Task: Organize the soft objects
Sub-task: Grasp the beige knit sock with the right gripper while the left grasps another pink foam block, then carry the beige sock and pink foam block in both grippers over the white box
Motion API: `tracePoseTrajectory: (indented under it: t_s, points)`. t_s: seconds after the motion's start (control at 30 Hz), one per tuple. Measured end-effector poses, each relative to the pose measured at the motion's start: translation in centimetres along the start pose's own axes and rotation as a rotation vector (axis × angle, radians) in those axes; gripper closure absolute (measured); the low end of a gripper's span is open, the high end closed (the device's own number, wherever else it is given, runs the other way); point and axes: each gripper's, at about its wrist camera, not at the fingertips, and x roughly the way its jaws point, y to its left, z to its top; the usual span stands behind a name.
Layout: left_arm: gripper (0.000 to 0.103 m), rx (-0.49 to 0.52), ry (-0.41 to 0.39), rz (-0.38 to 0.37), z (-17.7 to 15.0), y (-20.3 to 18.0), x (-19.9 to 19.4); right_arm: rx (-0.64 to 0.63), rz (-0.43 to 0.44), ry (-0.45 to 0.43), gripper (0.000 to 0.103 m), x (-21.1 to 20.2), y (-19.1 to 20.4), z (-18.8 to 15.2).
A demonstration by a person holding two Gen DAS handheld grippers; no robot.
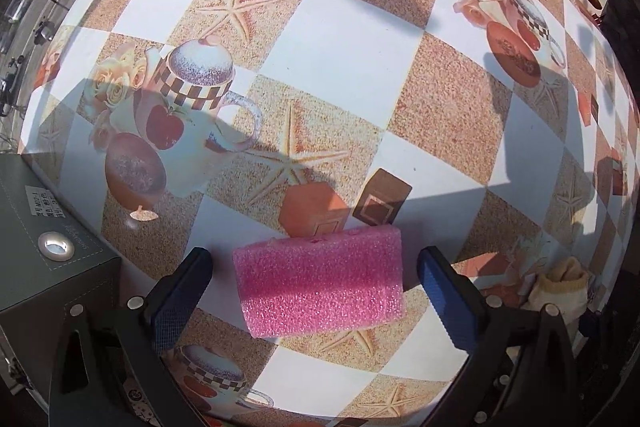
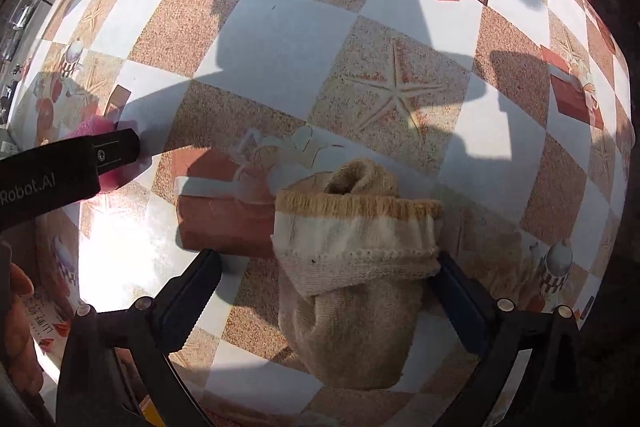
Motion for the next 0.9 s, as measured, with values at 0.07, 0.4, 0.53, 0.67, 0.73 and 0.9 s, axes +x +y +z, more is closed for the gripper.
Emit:
tracePoseTrajectory:
  t_s: [0.07,0.4,0.53,0.67,0.73,0.9]
  points:
    - [0.021,0.027,-0.015,-0.008,-0.2,-0.4,-0.7,0.027,-0.011,-0.016,0.014,-0.7,-0.2,0.1]
    - [0.030,0.210,-0.146,-0.004,-2.4,-1.4,-6.1,0.104,0.117,-0.069,0.076,-5.5,-2.2,-0.6]
    - [0.030,0.256,-0.190,-0.027,-3.9,-0.7,-9.0,0.123,0.160,-0.081,0.076,-8.6,-1.7,-1.9]
    - [0.030,0.280,-0.227,-0.054,-6.0,1.3,-11.5,0.103,0.187,-0.111,0.076,-11.5,-0.4,-4.9]
    - [0.030,0.283,-0.243,-0.064,-7.2,2.8,-12.8,0.087,0.206,-0.122,0.076,-12.8,1.4,-6.4]
    - [0.030,0.280,-0.293,-0.063,-10.4,7.4,-15.9,0.041,0.261,-0.146,0.076,-16.8,6.2,-8.0]
